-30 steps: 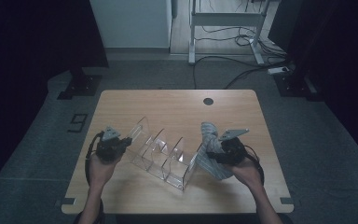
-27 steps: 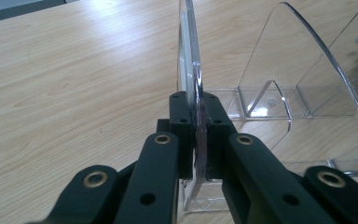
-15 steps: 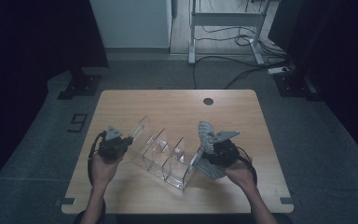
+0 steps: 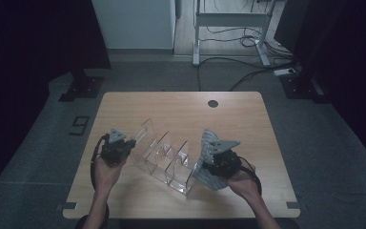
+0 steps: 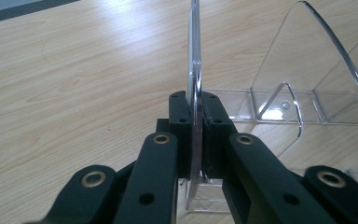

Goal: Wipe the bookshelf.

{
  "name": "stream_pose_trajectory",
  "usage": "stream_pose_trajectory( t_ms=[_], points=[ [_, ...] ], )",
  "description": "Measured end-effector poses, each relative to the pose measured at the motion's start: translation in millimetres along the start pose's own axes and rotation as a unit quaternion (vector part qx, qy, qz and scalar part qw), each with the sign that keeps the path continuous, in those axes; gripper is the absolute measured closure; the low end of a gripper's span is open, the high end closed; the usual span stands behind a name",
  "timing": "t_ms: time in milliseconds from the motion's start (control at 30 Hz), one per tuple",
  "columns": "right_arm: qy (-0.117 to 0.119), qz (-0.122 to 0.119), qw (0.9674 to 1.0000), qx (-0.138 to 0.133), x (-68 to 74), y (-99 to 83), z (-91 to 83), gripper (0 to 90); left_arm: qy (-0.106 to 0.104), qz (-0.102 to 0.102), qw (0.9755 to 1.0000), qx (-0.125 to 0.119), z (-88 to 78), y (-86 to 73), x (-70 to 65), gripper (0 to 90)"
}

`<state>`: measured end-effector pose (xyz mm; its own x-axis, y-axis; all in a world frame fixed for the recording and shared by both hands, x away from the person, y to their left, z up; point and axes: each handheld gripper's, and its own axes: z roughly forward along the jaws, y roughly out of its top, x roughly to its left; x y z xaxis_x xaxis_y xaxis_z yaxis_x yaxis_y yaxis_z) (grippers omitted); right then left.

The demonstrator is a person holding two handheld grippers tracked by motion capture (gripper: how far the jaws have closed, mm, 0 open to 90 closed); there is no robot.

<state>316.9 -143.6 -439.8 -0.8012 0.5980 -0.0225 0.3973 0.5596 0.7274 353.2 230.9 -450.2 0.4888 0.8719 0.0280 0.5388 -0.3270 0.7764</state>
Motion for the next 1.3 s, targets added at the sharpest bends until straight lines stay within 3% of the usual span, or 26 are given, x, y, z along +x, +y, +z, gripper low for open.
stream_pose_trajectory(
  t_ms=[267,600,833,967,1100,1300],
  points=[
    [0.019,-0.016,0.9997,0.005,17.4,3.0,-1.7,67.1,0.011,-0.006,0.9999,0.005,0.9,1.5,0.2,84.1],
    [0.053,-0.024,0.9983,0.001,36.1,2.5,-5.4,67.0,0.011,-0.012,0.9998,0.006,0.9,1.5,1.6,84.0],
    [0.063,-0.038,0.9972,0.006,51.0,1.7,-9.4,66.7,0.010,-0.016,0.9998,0.008,0.5,1.4,2.2,84.0],
    [0.093,-0.042,0.9948,0.007,57.9,2.0,-9.8,66.8,0.010,-0.017,0.9998,0.008,0.4,1.4,2.1,84.1],
    [0.075,-0.054,0.9956,0.015,61.6,3.2,-6.2,66.8,0.007,-0.018,0.9998,0.009,-0.2,0.9,3.4,84.7],
    [0.070,-0.035,0.9966,0.026,52.8,-3.6,3.4,66.9,0.002,-0.014,0.9999,0.007,-0.4,0.3,4.6,85.5]
  ],
)
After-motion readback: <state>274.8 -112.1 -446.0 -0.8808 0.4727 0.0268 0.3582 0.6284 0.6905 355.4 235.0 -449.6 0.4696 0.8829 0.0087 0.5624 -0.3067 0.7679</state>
